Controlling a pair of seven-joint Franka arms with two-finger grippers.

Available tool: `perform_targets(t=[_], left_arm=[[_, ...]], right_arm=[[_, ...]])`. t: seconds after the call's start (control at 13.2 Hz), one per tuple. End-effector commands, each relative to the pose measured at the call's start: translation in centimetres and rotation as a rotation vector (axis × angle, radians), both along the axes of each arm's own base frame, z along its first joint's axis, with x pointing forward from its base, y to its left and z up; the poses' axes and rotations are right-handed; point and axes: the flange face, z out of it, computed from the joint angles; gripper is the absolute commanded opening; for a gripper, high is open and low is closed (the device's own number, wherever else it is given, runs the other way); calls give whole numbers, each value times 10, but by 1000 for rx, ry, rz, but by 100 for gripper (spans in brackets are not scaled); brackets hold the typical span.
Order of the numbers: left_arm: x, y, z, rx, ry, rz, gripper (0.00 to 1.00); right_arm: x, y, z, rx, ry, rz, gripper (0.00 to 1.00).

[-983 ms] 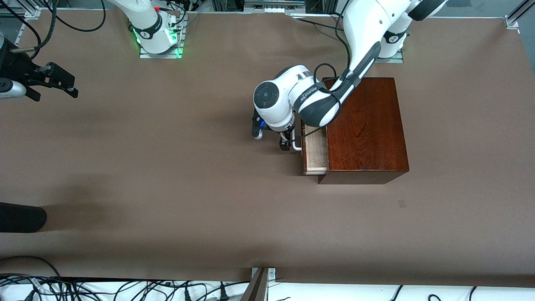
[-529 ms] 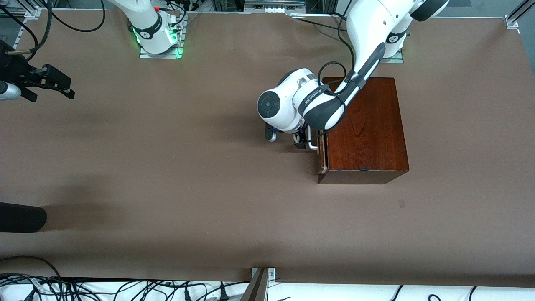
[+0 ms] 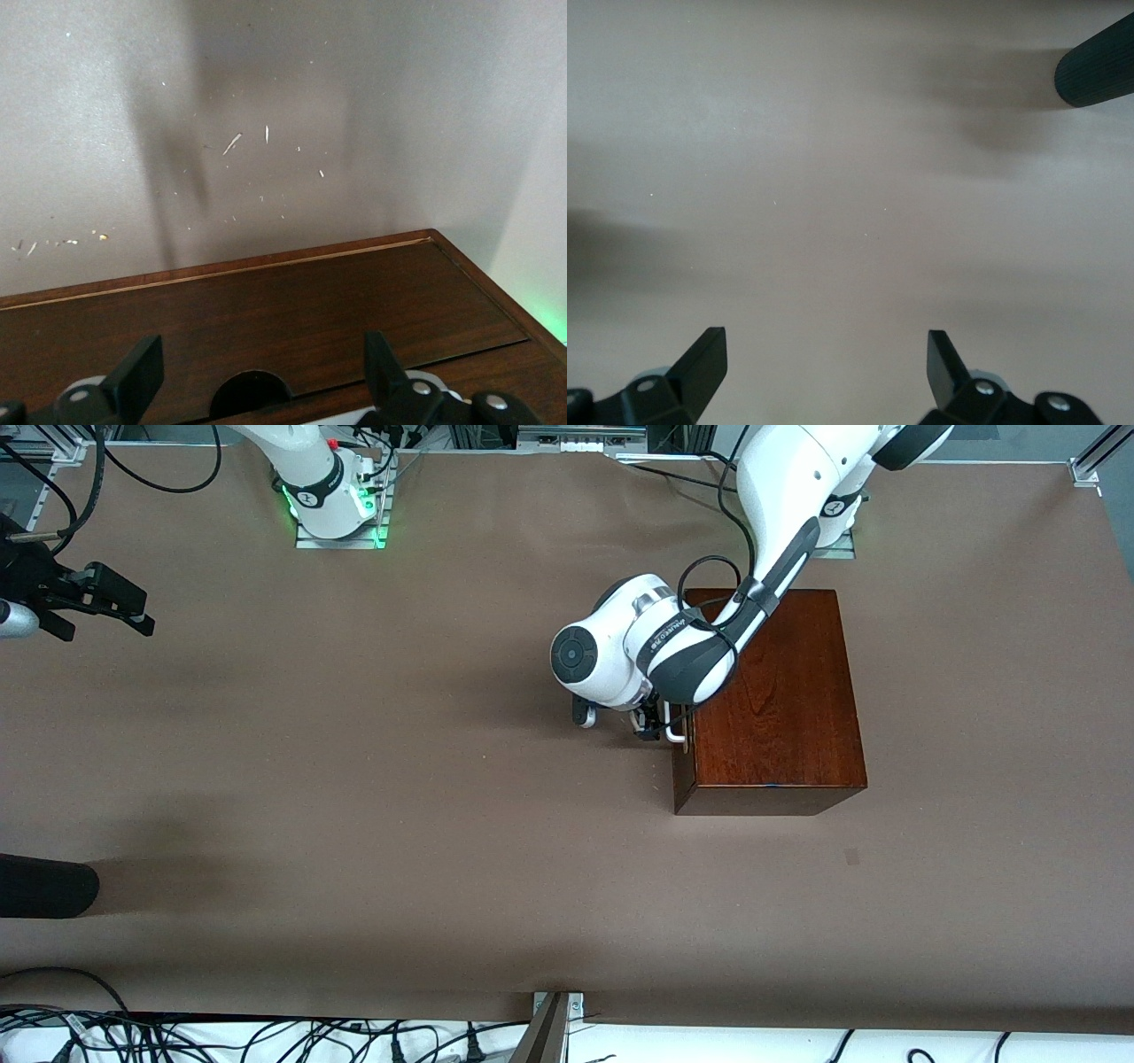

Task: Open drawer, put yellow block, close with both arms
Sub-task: 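Push the drawer shut into the box with the left gripper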

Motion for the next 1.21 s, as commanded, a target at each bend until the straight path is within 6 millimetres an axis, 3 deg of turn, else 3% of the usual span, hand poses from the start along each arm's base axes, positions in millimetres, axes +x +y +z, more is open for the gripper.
perform_targets(t=[0.0,0.38,0.53,0.68,0.91,1.13], left_arm=[[4,15,10,74,-12,-42,100],[-5,0,17,50,-29,-9,100],[-6,-16,38,-1,-66,113,100],[-7,-23,79,-70,-88,255,100],[-5,-13,155,-109,-219,479,100],[21,34,221,-107,-280,595,100]], right_arm=[[1,0,5,-5,4,-13,100],[0,0,5,-4,4,-13,100],[1,0,5,-5,4,-13,100],[1,1,5,-5,4,-11,100],[1,0,5,-5,4,-13,100],[1,0,5,-5,4,-13,100]])
